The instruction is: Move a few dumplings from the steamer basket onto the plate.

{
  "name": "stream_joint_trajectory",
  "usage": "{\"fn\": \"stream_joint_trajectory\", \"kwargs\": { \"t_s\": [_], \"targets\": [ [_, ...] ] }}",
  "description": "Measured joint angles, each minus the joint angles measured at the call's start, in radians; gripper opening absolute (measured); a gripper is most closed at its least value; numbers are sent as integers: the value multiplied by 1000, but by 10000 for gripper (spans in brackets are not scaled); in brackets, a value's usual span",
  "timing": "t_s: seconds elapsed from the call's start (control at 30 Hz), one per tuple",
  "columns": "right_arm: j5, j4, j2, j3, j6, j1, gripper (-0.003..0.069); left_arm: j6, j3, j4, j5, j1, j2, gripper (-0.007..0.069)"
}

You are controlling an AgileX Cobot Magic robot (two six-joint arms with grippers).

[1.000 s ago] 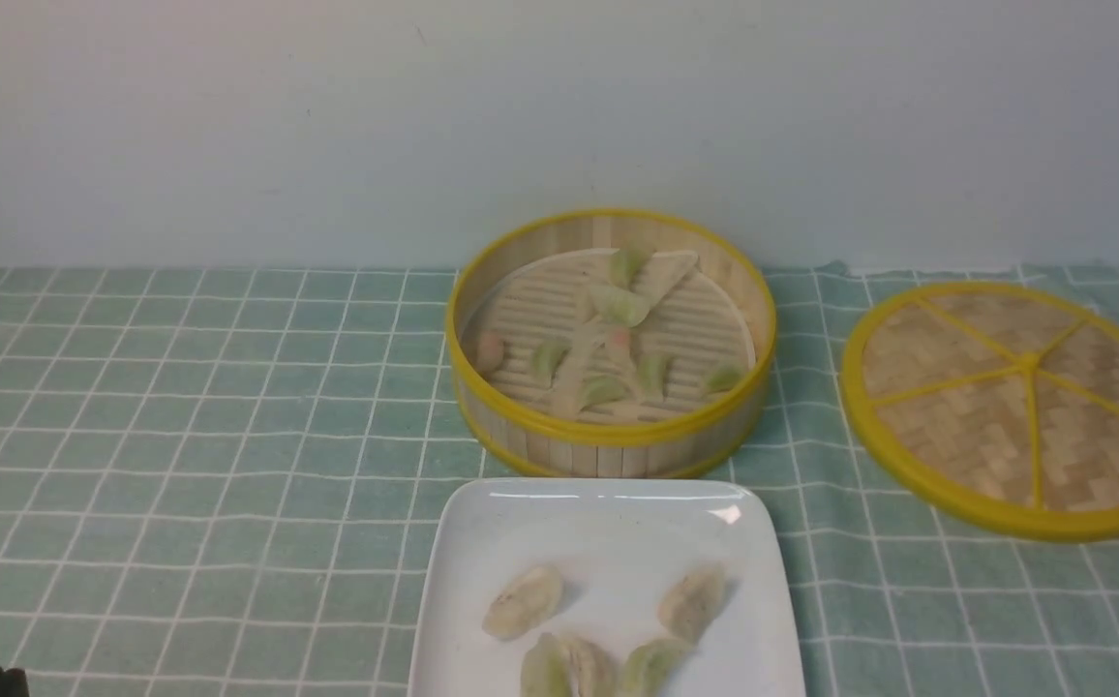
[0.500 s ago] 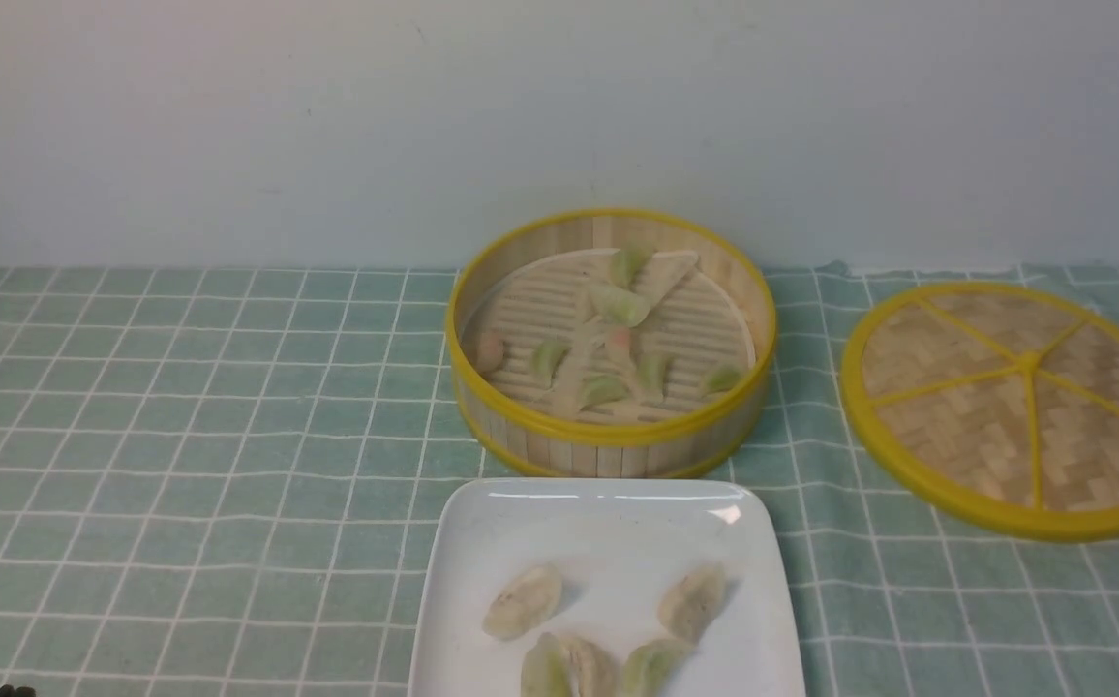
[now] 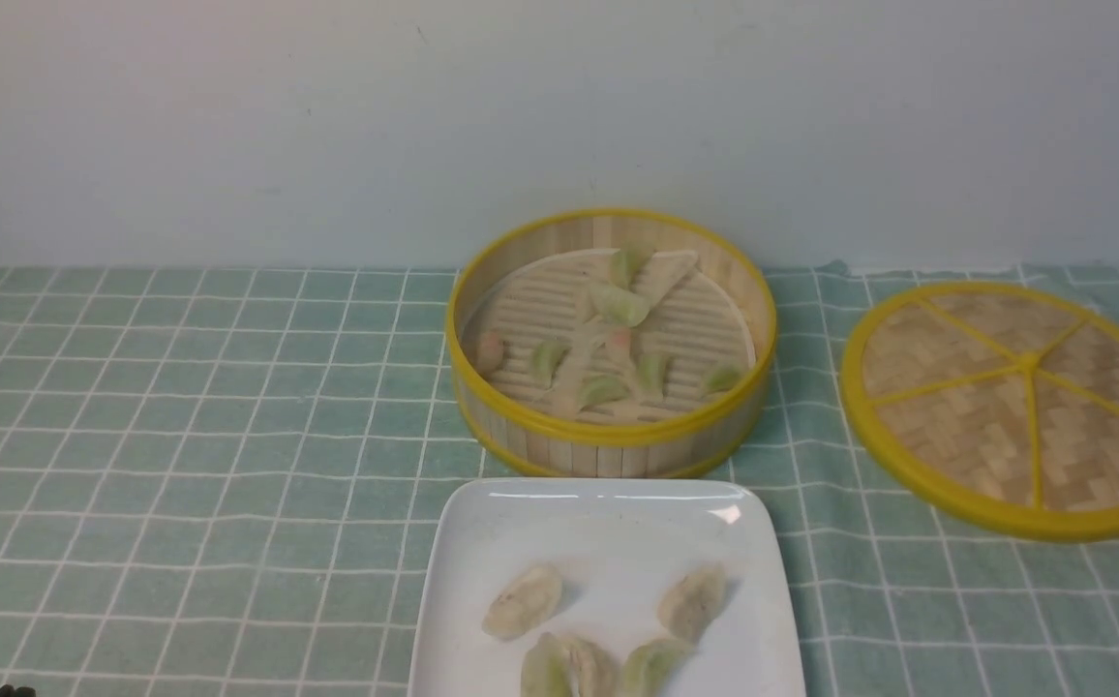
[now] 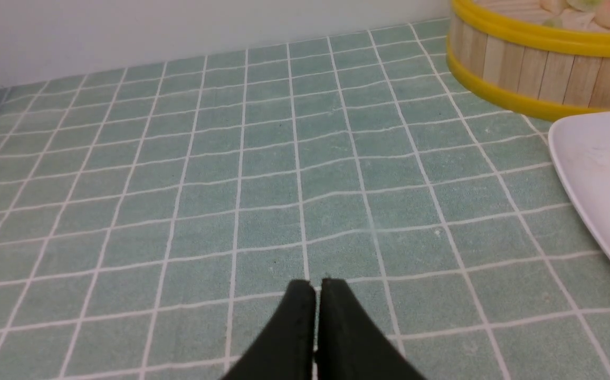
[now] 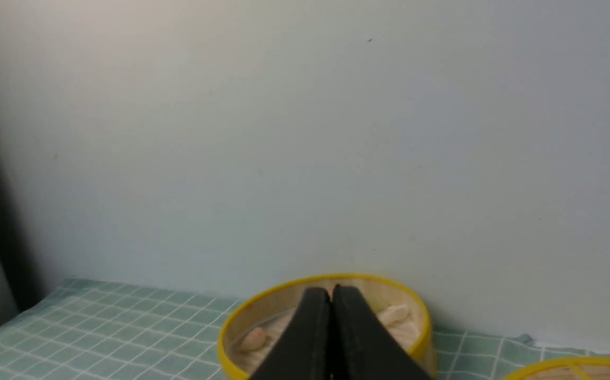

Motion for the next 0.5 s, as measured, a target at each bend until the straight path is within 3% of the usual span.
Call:
{"fn": "stream_joint_trajectory", "kwargs": {
  "t_s": [0.03, 0.07, 0.17, 0.3, 0.4, 0.5],
  "targets": [
    [0, 15, 0, 0, -14, 0, -13, 0, 0, 0, 0, 0, 0, -6],
    [0, 135, 0, 0, -117, 0, -13, -2, 0, 0, 0, 0, 0, -6],
    [1, 316, 0, 1, -296, 0, -13, -2, 0, 0, 0, 0, 0, -6],
    [-14, 421, 0, 20, -421, 0, -13, -2, 0, 0, 0, 0, 0, -6],
    [-24, 431, 0, 45, -447, -8, -13, -3, 0, 0, 0, 0, 0, -6],
    [-24, 431, 0, 100, -462, -120, -13, -3, 0, 0, 0, 0, 0, -6]
  ]
}}
